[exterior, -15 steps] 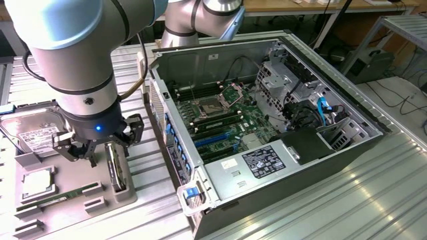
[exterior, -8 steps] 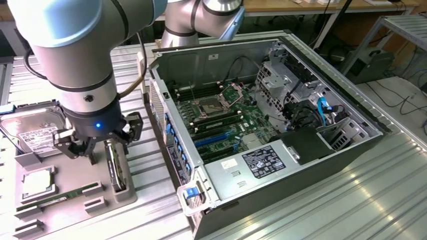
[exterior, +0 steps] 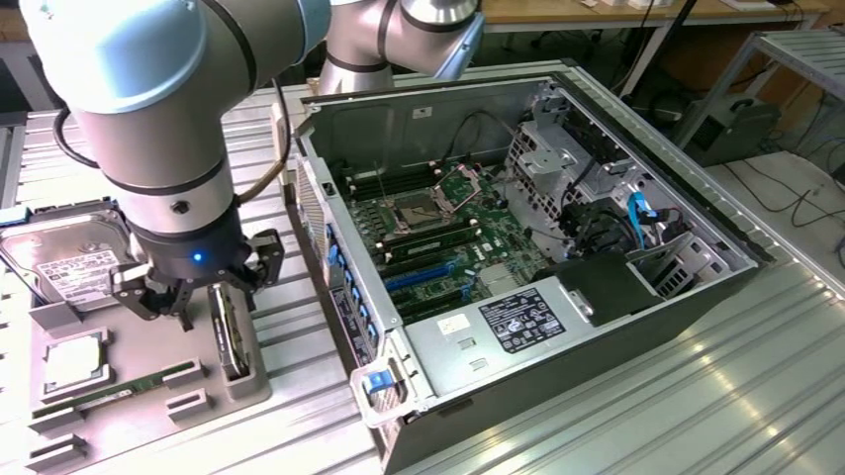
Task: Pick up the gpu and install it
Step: 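Pick up the gpu and move the gpu toward the slot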
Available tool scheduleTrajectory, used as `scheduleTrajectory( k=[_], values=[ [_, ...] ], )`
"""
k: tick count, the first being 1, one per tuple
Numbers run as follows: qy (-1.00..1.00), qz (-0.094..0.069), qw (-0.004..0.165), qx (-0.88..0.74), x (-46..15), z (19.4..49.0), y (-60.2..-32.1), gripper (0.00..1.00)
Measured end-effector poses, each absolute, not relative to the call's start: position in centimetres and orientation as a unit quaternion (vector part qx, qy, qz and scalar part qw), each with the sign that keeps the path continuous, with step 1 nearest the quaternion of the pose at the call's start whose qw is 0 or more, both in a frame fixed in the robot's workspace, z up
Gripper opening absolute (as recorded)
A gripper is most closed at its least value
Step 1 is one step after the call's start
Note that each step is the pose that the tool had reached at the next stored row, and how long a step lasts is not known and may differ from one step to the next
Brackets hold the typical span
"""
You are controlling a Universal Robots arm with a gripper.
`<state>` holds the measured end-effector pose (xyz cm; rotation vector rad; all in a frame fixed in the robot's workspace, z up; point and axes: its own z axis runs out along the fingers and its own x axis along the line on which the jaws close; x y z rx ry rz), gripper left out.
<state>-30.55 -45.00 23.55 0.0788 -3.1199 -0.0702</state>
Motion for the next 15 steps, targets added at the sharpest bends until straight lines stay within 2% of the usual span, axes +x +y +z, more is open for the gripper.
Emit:
scheduleTrajectory(
  k=[15],
  values=[
    [-0.999,-0.022,0.01,0.025,-30.55,22.92,-45.01,0.66]
  ],
)
